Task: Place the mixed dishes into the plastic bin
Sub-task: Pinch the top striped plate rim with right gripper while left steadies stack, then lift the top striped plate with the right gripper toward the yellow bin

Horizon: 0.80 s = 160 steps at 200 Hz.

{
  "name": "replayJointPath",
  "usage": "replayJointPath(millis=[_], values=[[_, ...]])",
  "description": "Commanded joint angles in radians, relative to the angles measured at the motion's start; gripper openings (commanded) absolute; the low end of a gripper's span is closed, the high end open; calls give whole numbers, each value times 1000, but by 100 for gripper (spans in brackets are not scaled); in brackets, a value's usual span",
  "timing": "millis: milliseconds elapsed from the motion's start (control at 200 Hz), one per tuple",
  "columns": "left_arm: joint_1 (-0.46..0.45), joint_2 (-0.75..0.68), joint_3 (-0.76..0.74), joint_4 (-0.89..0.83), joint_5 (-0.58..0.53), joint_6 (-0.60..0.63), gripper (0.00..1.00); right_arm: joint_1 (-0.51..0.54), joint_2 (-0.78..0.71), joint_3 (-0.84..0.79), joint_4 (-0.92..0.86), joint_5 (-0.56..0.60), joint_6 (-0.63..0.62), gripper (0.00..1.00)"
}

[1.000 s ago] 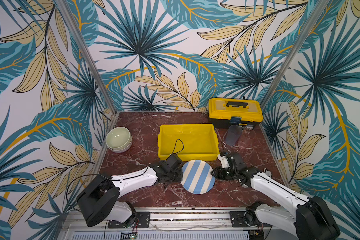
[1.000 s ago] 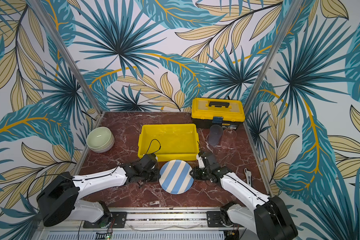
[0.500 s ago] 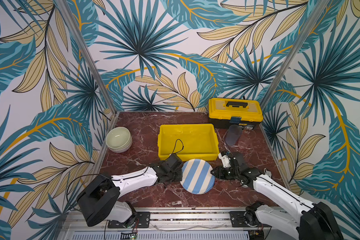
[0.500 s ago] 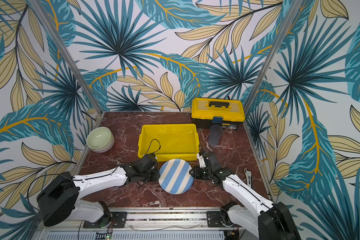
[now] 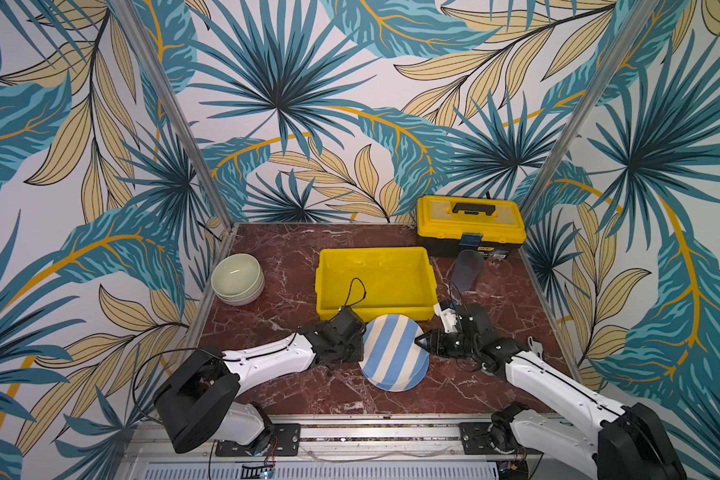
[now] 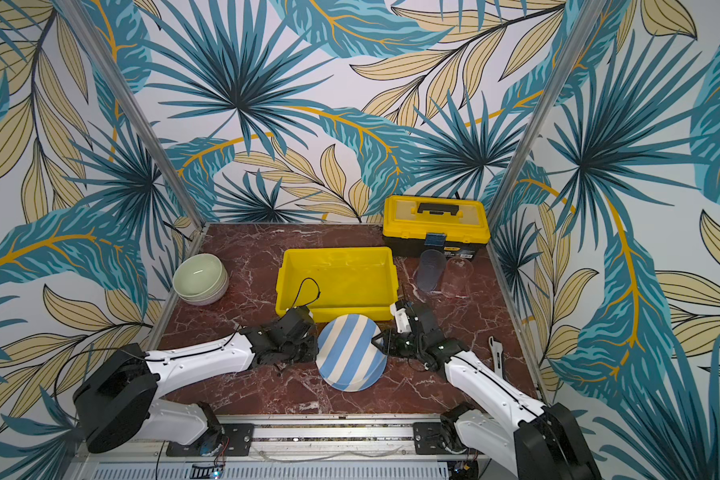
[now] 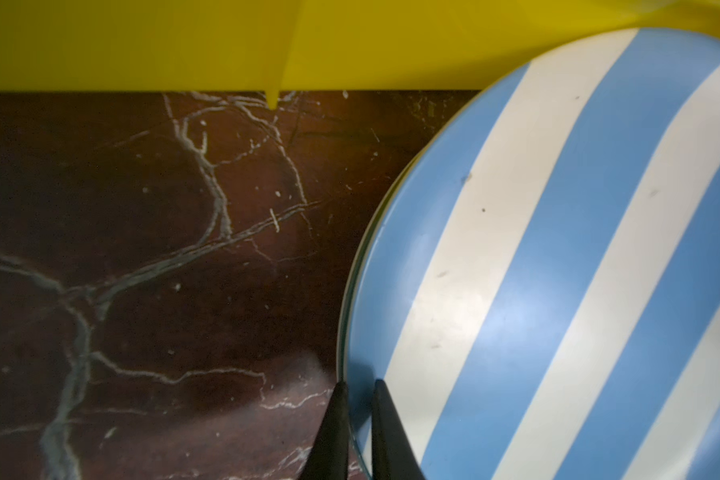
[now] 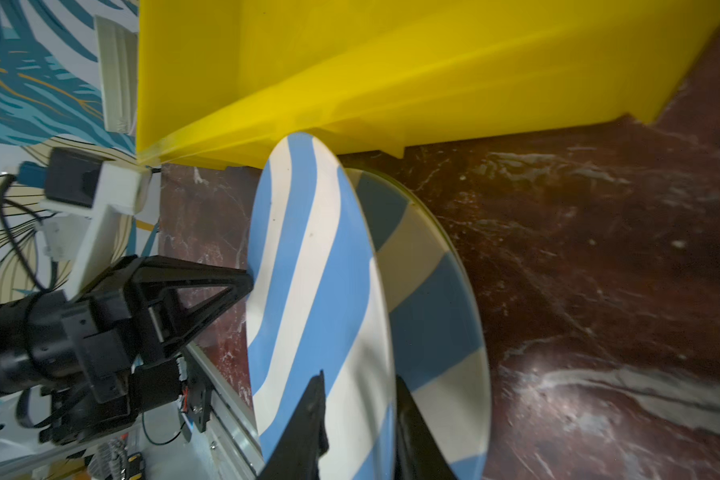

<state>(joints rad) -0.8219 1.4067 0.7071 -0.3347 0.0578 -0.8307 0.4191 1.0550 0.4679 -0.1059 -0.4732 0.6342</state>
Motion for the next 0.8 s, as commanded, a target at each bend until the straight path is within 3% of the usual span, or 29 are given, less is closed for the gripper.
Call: replayJointPath(millis=[0, 350, 796], values=[[-10, -28, -14, 34, 27, 2, 13, 9, -15, -23, 107, -80, 45, 26], [-10, -56, -21, 33, 12, -2, 13, 10, 10, -15, 63, -29, 21, 19], [-8, -129, 37, -54, 12, 19, 18, 10, 31, -4, 88, -113, 16, 4]])
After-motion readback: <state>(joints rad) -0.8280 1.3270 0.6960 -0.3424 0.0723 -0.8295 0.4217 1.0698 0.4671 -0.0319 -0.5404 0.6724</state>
